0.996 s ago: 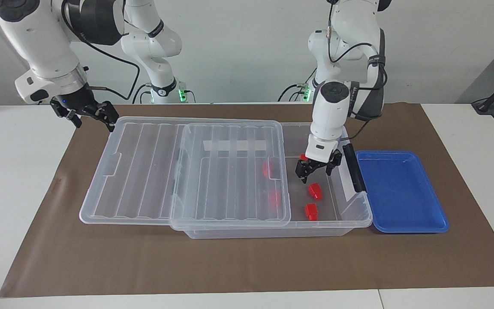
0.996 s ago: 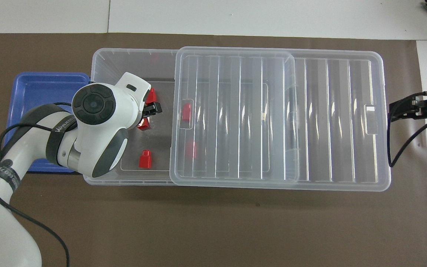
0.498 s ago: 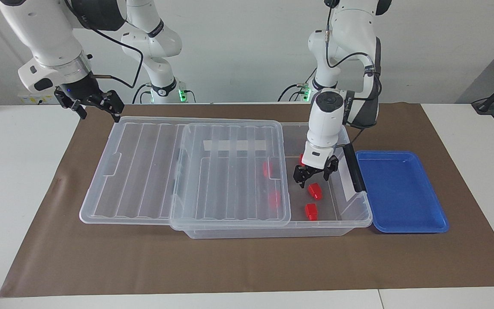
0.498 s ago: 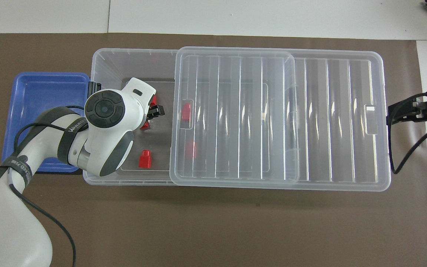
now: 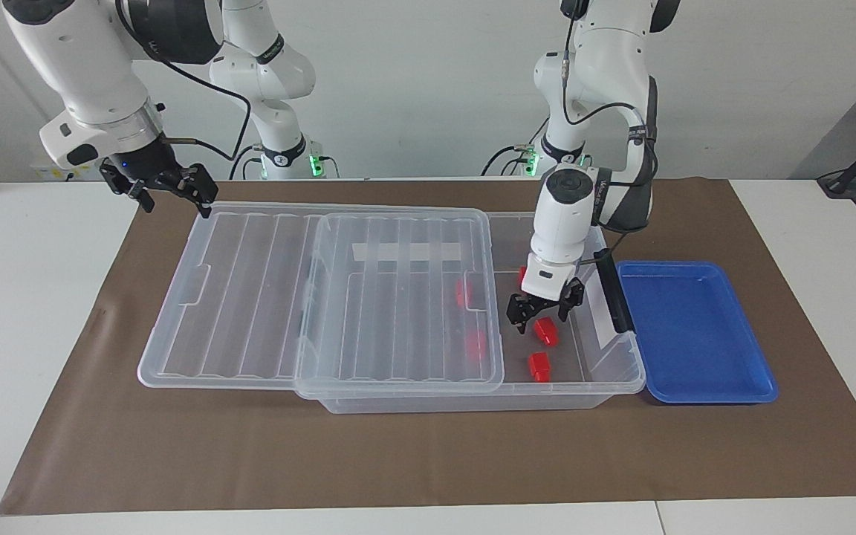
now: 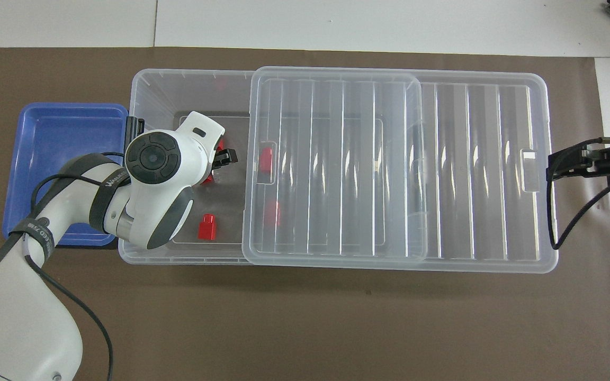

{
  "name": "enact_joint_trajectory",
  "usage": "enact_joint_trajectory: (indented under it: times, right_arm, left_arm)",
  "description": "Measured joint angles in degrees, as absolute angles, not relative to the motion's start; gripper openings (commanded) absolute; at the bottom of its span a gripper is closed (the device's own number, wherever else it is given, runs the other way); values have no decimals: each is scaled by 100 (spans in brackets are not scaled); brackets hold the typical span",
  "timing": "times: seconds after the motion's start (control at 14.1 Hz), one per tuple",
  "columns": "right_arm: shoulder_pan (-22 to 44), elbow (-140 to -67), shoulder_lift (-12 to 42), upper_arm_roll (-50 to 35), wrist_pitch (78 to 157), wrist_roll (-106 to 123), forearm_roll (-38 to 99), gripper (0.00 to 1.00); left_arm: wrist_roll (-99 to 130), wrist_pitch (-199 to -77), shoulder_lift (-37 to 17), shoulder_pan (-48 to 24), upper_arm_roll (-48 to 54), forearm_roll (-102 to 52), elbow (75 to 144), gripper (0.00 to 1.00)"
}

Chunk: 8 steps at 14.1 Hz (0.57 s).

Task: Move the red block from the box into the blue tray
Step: 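Grasp the red block with the left gripper and lift it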

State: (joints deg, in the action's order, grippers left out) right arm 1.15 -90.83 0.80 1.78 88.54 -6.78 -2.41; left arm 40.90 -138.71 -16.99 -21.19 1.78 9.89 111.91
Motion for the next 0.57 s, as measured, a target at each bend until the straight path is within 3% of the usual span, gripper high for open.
enact_joint_trajectory:
  times: [0.57]
  right_arm:
    - [75,-8921,-9,179,8574,-674,-189,100]
  left_arm:
    - [3669,-13988,-1754,-1895,164,991,11247,100]
